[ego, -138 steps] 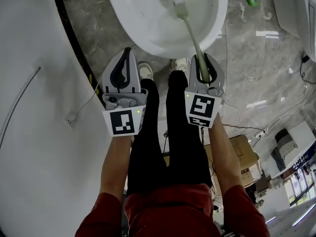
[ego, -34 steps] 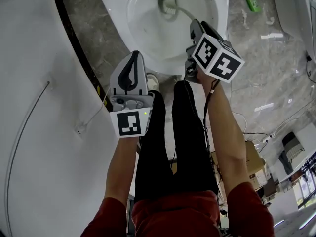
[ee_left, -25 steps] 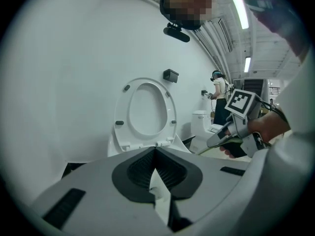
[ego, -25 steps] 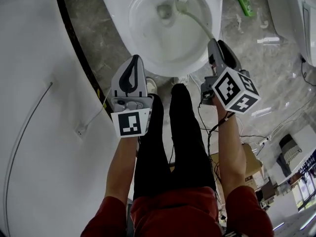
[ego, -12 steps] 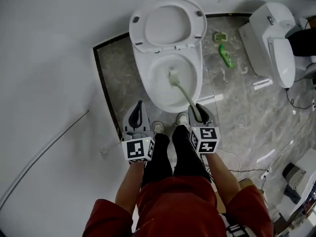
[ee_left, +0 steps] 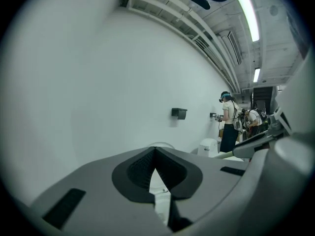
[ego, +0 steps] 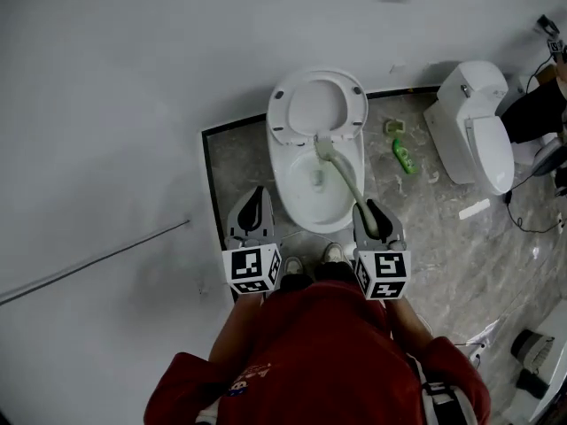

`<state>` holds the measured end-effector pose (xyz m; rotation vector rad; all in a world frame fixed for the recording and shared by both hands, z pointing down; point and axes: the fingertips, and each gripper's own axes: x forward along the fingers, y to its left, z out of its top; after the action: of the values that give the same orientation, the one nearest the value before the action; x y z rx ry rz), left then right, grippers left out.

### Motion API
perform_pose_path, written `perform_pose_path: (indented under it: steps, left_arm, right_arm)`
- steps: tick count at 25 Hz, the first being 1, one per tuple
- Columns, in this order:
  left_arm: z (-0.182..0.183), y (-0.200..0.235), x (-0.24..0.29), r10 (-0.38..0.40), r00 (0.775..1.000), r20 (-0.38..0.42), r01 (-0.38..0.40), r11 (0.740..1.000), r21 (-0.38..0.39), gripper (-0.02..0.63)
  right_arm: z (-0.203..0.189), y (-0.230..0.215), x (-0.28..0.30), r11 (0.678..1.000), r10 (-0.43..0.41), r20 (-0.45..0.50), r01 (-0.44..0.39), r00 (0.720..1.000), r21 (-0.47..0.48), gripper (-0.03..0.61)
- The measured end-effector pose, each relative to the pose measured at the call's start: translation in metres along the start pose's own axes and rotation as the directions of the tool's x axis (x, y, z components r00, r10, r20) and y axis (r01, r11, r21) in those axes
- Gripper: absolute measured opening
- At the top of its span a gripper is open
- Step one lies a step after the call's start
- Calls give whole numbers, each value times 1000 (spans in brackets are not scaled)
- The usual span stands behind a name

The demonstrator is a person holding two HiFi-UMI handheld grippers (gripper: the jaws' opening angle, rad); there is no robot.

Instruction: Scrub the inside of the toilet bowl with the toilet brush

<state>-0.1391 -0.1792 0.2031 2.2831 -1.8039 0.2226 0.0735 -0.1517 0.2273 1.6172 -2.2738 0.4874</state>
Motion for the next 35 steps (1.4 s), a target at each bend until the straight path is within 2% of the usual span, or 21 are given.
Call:
perform_pose_path:
  steps: [3,6,9,12,14,16,18,29,35]
  left_arm:
    - [40,11,-7,21,997,76,-23,999,24,6]
    - [80,15,-13,30,984,173,-40,998,58,6]
    - [115,18,-21,25,962,271,-52,994,93,6]
    - [145,14,-29,9,935,353,-61,989,138,6]
    - [159,9,-33,3,919,394,-69,986,153,6]
    - [169,2,-36,-5,909,417,-67,985,156,6]
    - [174,-3,-36,-16,906,424,-58,985,161,6]
    - [175,-11,-43,-10,905,426,-77,980,186,6]
    - [169,-13,-53,-2,906,423,-84,980,183,6]
  right_arm:
    - [46,7,-13,995,-19,130,32,991,-98,114]
    - [93,7,-28,986,-44,273,85,961,-141,114]
    - [141,9,-41,975,-43,411,128,911,-182,114]
    - [185,11,-56,955,-28,544,183,838,-233,114]
    - [202,9,-64,939,-27,598,225,801,-258,114]
    - [211,7,-71,933,-30,624,247,781,-263,114]
    - [214,5,-73,933,-33,631,250,775,-258,114]
    - [203,-8,-77,938,-54,606,248,794,-241,115]
    - [203,-2,-85,937,-41,625,246,780,-246,115]
